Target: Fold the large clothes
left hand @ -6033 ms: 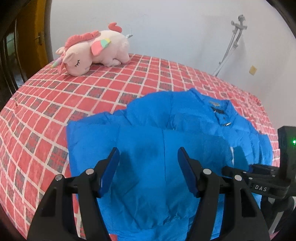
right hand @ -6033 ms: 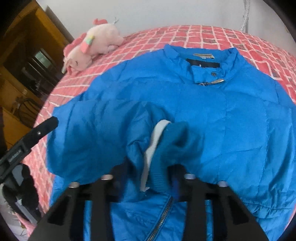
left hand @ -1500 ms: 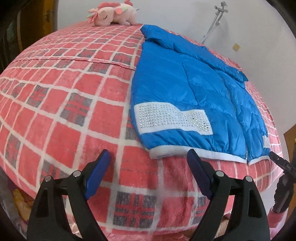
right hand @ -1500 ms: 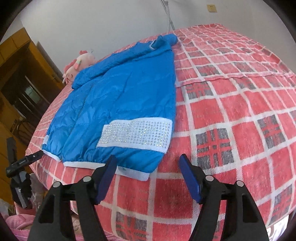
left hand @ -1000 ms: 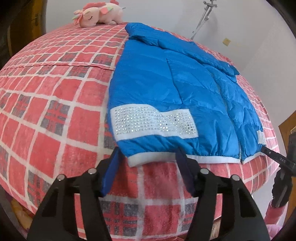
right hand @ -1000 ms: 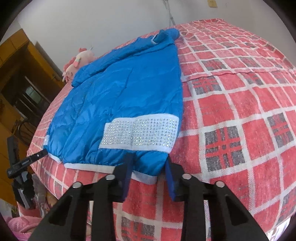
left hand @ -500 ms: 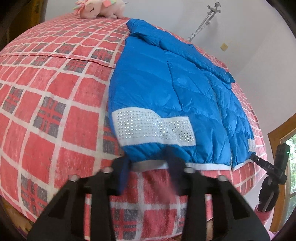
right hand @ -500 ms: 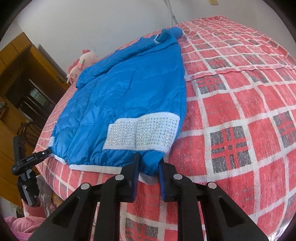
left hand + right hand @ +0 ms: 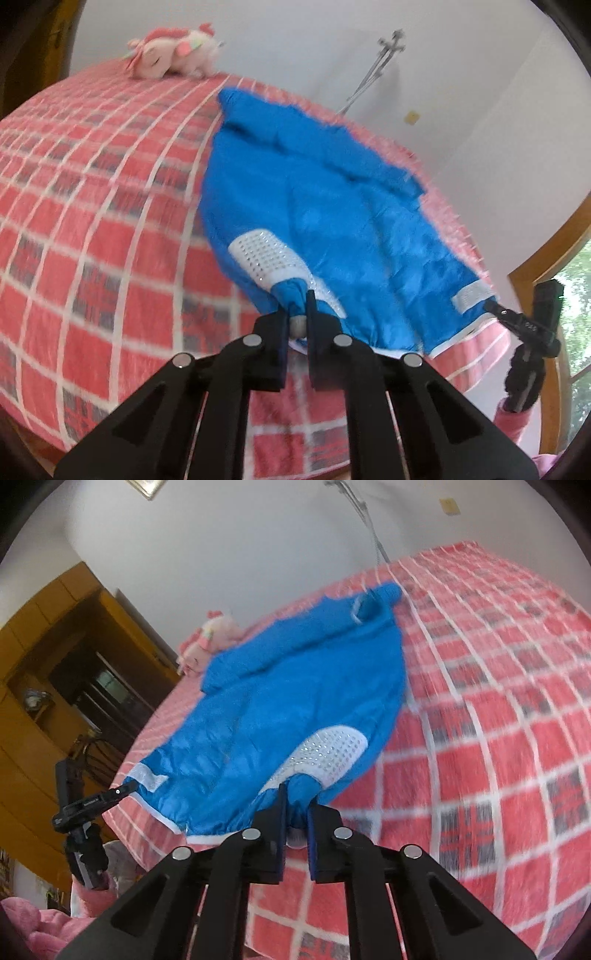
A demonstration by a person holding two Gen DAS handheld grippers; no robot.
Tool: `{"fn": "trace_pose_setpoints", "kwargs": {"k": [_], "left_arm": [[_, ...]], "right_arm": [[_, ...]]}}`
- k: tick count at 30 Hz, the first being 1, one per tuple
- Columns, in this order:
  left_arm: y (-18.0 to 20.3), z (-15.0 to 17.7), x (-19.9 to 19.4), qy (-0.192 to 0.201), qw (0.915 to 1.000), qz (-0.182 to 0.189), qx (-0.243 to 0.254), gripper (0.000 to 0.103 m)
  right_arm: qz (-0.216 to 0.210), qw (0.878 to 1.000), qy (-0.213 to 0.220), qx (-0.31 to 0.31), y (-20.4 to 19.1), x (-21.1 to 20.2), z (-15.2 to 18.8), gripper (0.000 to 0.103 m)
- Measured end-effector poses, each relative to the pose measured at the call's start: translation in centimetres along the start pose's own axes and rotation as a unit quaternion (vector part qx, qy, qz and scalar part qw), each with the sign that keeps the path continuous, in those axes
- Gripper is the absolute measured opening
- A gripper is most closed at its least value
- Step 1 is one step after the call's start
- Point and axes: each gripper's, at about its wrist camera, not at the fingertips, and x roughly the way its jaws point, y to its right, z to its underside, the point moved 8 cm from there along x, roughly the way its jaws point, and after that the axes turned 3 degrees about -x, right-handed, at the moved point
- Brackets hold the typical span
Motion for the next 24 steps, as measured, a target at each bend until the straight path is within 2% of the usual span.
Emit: {"fn": "trace_pose_setpoints", "kwargs": {"k": [6,11,20,24], "left_arm": [[2.1,-5.7,-0.7,0.047,0.9986,0.021,0.011,0.006],[2.6,-10.9,0.4,0.075,0.997,0.018,0.012,0.006],[3.2,-20.9,5.4,0.096,0.9952,0.019,0.002,0.006],[2.9,-24.4,8.2,0.093,0.9955,0.017,-0.006,0.006]], "right_arm": [[-0.015,0.999,0.031,-0.011,-0.9,-1.0,-5.7,0.008],[-0.03,0.999,0.038,0.002,-0.4,-0.4,-11.0,0.008],[-0.02,0.999,0.032,0.033,1.5,3.9,-20.3,0.008],[-0.013,0.998,0.026,0.051,2.9,6.3,-23.5,0.008]]}}
